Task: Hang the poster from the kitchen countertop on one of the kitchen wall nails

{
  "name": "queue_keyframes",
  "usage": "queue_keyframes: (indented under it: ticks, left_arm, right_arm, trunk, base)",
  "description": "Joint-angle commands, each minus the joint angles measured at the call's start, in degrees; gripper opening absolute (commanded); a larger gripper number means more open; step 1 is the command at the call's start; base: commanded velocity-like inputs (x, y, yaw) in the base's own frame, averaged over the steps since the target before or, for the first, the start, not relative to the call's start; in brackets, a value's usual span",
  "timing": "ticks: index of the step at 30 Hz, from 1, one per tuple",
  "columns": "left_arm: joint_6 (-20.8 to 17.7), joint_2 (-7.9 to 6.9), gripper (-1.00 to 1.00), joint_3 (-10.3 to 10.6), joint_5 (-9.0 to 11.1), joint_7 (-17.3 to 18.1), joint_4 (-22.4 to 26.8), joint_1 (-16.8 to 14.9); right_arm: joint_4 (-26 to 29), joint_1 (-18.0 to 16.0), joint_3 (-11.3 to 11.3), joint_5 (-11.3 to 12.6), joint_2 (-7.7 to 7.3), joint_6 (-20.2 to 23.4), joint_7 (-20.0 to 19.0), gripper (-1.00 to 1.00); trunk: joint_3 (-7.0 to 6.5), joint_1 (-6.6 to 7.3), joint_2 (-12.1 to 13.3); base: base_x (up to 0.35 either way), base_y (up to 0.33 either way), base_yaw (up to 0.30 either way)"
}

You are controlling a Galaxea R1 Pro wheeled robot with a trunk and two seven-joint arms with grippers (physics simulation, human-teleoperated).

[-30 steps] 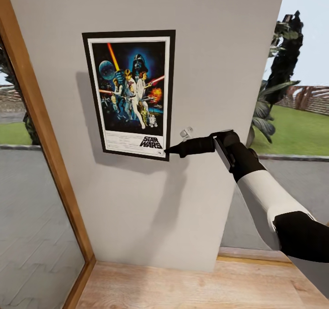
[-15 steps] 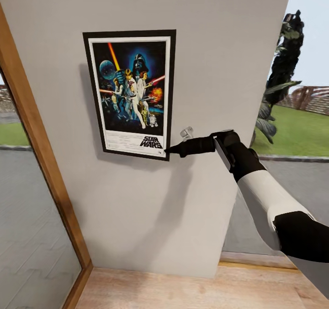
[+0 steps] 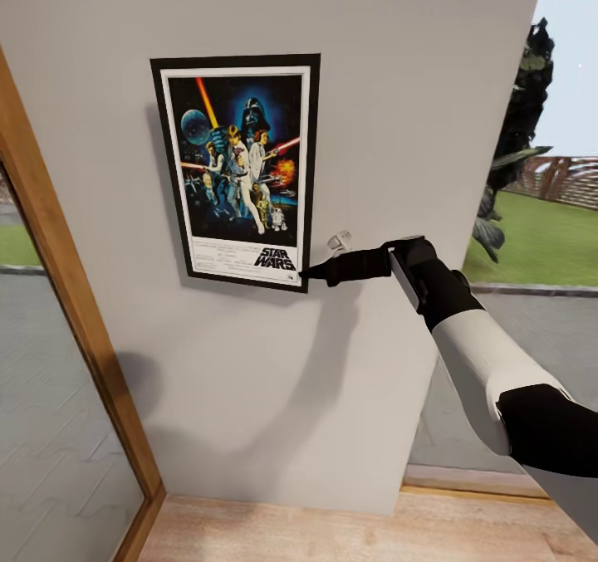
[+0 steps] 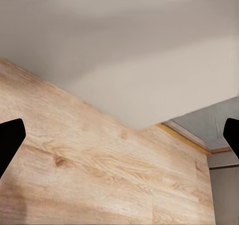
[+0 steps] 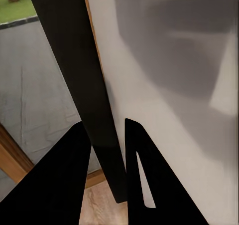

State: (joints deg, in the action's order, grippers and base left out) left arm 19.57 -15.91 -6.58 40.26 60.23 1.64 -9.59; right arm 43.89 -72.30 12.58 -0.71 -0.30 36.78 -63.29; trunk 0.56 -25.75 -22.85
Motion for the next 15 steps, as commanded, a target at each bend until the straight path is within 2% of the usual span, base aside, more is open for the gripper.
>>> queue_keyframes:
  ticks: [1,8,15]
  left_arm:
    - [0.29,0.00,1.00,-0.45,-0.43,0.15,-0.06,-0.03]
    - [0.29,0.00,1.00,-0.45,-0.44,0.15,-0.06,-0.04]
    - [0.29,0.00,1.00,-0.45,-0.43,0.15,-0.06,-0.05]
  right_arm:
    - [0.05,-0.04,0.07,0.00,-0.02,0.39,-0.16,-1.00]
    - [0.05,-0.04,0.07,0.00,-0.03,0.39,-0.15,-1.00]
    - [0.05,-0.04,0.07,0.00,-0.04,0.39,-0.16,-1.00]
  trunk:
    - [0.06,-0.03,-0.07]
    - [0.06,-0.03,-0.07]
    - [0.06,-0.03,-0.07]
  base:
    - [0.058,0.000,0.000]
    - [0.022,0.000,0.000]
    - [0.117,0.000,0.000]
